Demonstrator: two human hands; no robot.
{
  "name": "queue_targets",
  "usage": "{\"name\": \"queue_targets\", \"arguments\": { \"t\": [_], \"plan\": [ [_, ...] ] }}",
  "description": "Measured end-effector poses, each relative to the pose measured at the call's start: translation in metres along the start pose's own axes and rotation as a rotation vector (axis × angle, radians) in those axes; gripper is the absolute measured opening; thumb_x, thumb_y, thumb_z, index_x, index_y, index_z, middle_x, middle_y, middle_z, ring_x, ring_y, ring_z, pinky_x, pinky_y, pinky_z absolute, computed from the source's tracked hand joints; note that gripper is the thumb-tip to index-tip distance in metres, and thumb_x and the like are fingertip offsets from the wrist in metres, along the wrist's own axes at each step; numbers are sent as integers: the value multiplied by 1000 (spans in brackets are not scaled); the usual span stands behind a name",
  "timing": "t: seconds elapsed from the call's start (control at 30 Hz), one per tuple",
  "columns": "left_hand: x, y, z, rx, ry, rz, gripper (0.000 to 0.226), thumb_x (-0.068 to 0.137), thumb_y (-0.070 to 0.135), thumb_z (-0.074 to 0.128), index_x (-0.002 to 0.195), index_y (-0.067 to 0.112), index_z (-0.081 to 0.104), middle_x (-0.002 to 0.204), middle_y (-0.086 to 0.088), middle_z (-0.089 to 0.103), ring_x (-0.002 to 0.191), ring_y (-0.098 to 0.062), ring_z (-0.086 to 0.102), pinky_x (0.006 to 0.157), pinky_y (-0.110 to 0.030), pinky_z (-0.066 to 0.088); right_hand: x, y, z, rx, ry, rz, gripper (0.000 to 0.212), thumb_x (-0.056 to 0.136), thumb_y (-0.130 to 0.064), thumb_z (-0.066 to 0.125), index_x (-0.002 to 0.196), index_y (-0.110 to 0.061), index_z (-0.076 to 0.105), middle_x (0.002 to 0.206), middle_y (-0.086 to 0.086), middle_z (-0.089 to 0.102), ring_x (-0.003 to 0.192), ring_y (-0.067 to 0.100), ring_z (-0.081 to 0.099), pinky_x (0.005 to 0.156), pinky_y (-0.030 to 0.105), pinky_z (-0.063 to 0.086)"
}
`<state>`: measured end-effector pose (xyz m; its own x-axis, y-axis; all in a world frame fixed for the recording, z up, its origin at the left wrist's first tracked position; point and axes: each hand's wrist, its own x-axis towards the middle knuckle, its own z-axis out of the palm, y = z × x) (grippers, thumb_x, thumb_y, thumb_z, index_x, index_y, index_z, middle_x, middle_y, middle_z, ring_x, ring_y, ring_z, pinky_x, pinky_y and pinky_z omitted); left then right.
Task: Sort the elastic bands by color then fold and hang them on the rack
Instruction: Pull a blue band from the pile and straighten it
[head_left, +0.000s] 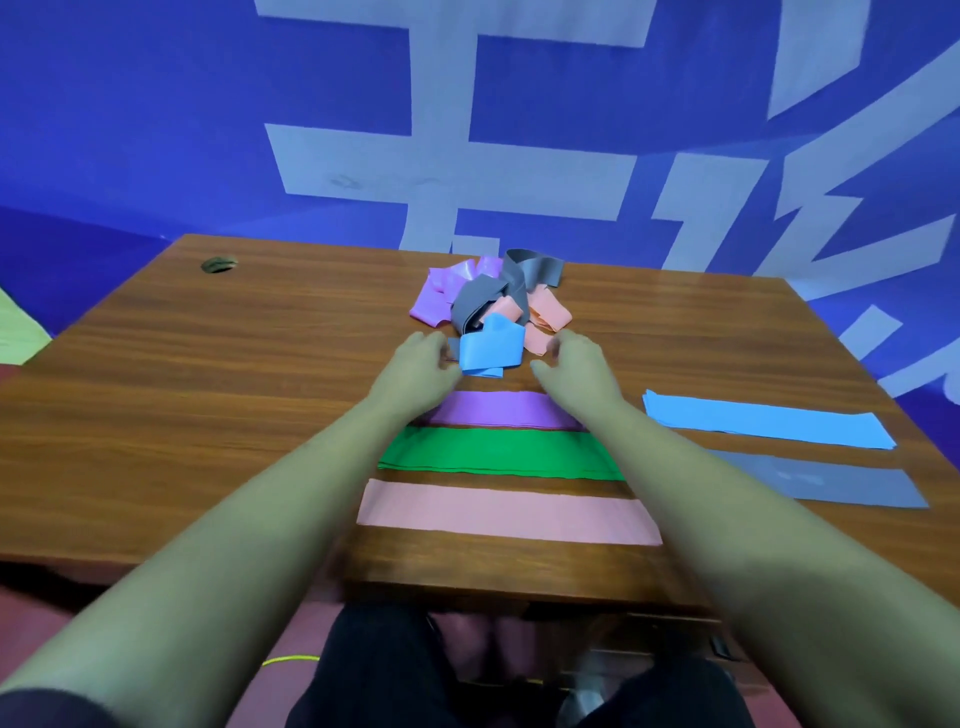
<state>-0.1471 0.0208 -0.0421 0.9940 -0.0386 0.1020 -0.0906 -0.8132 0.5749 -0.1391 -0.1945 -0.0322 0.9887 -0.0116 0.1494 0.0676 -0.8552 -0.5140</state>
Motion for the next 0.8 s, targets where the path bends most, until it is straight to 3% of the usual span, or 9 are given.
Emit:
{"name": "queue_targets", "arguments": {
  "t": [0.13,0.23,0.3,0.37,0.5,0.57,0.7,0.8],
  "plan": [
    [27,-6,18,-63,-44,7,46,89,28,58,132,16,47,122,-15,47,108,-33,53,97,-44,45,28,-4,22,103,-54,-121,49,85,-22,66,131,-17,53,121,14,53,105,29,58,94,40,47],
    [42,-14,26,-99,-61,42,37,89,29,60,126,22,53,110,-9,48,102,-29,54,99,-43,44,43,4,35,88,-144,-180,54,89,-18,63,141,-21,49,126,12,44,114,25,52,104,31,36],
    [49,-18,30,-88,-70,67,31,88,24,65,116,17,57,103,-5,46,100,-28,54,98,-42,44,48,11,43,75,-186,-186,51,92,-17,61,141,-23,50,123,9,41,110,23,53,106,29,34],
    [54,-21,33,-71,-55,86,30,84,21,70,110,13,56,103,-4,44,102,-29,52,97,-38,42,51,16,47,72,-189,-201,44,91,-18,63,134,-22,56,120,7,41,107,22,53,106,30,36],
    [55,-22,33,-73,34,158,23,83,16,73,101,10,60,109,-4,39,109,-20,37,91,-18,24,57,14,44,116,-135,-259,26,83,-13,70,108,-13,64,111,4,42,93,17,51,97,32,43],
    [55,-15,22,-109,70,214,21,81,11,73,97,7,61,111,-9,45,109,-21,41,92,-21,28,59,7,33,143,-86,-278,22,80,-12,72,100,-10,65,107,4,44,89,17,51,93,34,45],
    [53,7,-17,-194,93,312,20,82,8,72,90,13,54,111,-13,57,109,-28,52,93,-39,42,64,-6,-4,194,45,-300,18,76,-15,76,91,-7,71,114,13,52,111,28,52,101,36,40],
    [42,28,-48,-207,66,292,21,86,16,70,87,20,50,98,-4,65,93,-25,58,82,-39,44,58,-18,-42,243,87,-315,15,76,-18,77,87,-9,72,123,8,54,118,23,50,99,30,37]
  ]
}}
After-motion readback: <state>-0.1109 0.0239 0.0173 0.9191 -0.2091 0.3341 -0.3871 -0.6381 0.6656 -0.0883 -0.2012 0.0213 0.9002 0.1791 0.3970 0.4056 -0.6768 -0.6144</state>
